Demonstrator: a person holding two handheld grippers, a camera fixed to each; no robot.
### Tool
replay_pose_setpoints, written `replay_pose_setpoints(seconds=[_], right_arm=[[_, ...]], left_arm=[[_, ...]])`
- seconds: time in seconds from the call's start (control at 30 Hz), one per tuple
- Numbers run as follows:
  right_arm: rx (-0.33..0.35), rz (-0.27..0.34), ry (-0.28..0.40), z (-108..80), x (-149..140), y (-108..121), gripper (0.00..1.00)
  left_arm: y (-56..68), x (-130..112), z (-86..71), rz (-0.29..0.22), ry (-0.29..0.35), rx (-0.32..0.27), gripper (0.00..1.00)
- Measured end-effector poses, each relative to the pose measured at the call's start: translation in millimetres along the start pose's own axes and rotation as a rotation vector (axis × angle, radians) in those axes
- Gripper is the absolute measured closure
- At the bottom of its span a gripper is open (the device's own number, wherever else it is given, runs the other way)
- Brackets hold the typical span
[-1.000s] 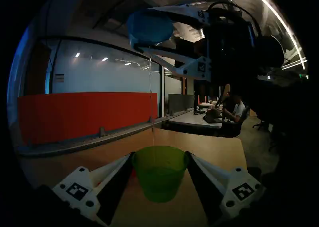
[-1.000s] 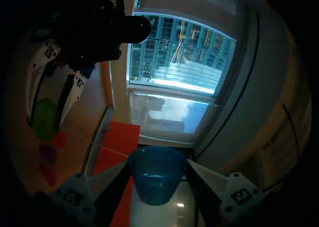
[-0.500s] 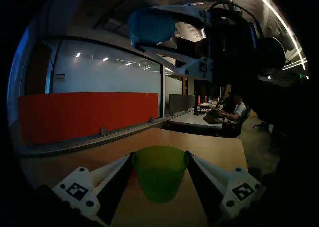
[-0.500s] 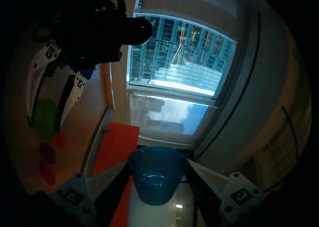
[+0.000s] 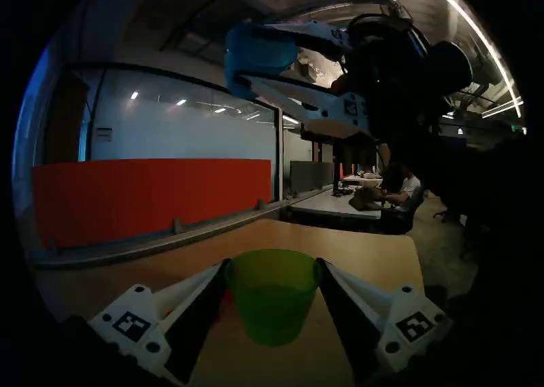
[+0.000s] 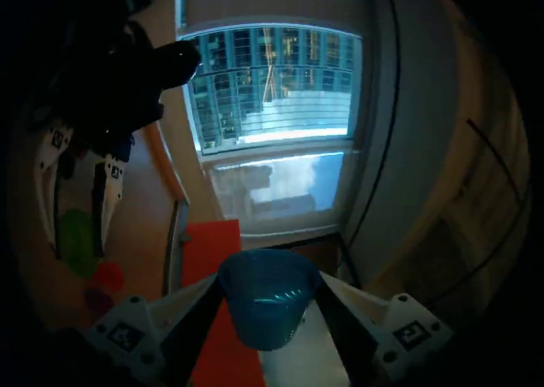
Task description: Pour water
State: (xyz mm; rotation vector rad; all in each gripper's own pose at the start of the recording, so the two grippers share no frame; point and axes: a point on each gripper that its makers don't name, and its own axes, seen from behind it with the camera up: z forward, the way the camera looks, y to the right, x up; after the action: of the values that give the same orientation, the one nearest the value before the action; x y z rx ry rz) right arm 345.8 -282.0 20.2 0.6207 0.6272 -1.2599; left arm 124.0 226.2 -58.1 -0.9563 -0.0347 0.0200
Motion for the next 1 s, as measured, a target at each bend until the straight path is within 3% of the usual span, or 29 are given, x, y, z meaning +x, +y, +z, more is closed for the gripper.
replay_pose_setpoints(seconds=[0.37,0.7,1.0], right_arm=[[0.009,0.378,-0.015,-13.5,-3,-5,0.09],[0.080,0.827,-0.001,-18.5,17,-18,0.09],[0.124,1.151,-0.005,-19.7,29,-18,0.09]], left_arm=[[-1.9,1,0.7,0.011,-0.005,0.004,0.10],[-0.5,2,2.0,0.024,-0.010,0.007,0.10],[0.1,3,3.4,0.037,-0.014,0.011,0.10]])
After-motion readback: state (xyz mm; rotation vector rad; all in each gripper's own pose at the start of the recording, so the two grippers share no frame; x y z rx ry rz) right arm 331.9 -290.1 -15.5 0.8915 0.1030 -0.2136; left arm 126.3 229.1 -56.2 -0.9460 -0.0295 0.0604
